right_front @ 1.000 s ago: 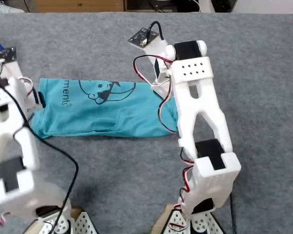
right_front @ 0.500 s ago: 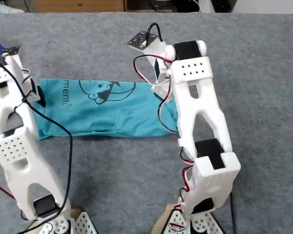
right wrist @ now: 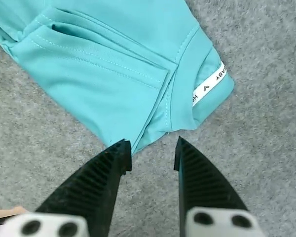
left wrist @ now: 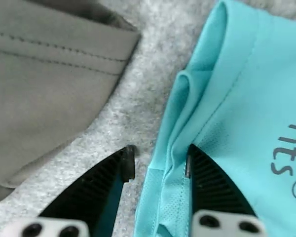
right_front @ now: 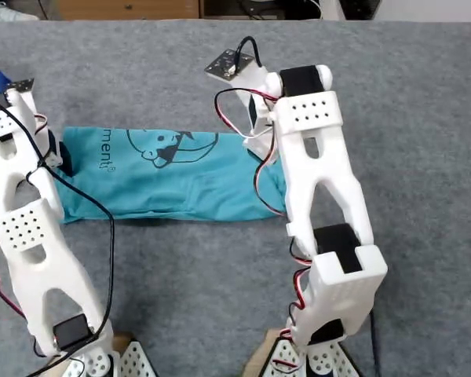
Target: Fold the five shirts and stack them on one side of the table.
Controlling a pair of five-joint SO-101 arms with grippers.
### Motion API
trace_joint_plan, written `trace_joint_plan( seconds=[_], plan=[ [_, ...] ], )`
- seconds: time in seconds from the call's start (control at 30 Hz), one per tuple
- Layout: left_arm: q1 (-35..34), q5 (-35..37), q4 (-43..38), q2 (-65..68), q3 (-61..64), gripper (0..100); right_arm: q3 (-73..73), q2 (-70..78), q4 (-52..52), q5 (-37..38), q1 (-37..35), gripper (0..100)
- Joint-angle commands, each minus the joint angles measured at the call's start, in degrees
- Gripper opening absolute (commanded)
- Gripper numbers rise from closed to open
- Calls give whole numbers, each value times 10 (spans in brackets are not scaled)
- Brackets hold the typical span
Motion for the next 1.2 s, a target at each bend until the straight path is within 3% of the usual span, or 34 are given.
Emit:
trace_joint_plan(
  seconds=[0.0,0.1,0.33,0.73,0.97,1.17],
  plan=[
    [11,-2,4,12,-2,178,-23,-3,3,5,8,156],
    [11,-2,18,15,-2,172,-23,-3,3,5,8,156],
    [11,-1,19,15,-1,19,-23,-3,3,5,8,156],
    [19,0,57,0,-38,19,-27,-3,-1,6,20,156],
    [53,0,57,-87,-49,19,-22,-3,-35,0,60,156],
    [106,-1,57,-199,14,19,-22,-3,-83,-74,74,156]
  ],
)
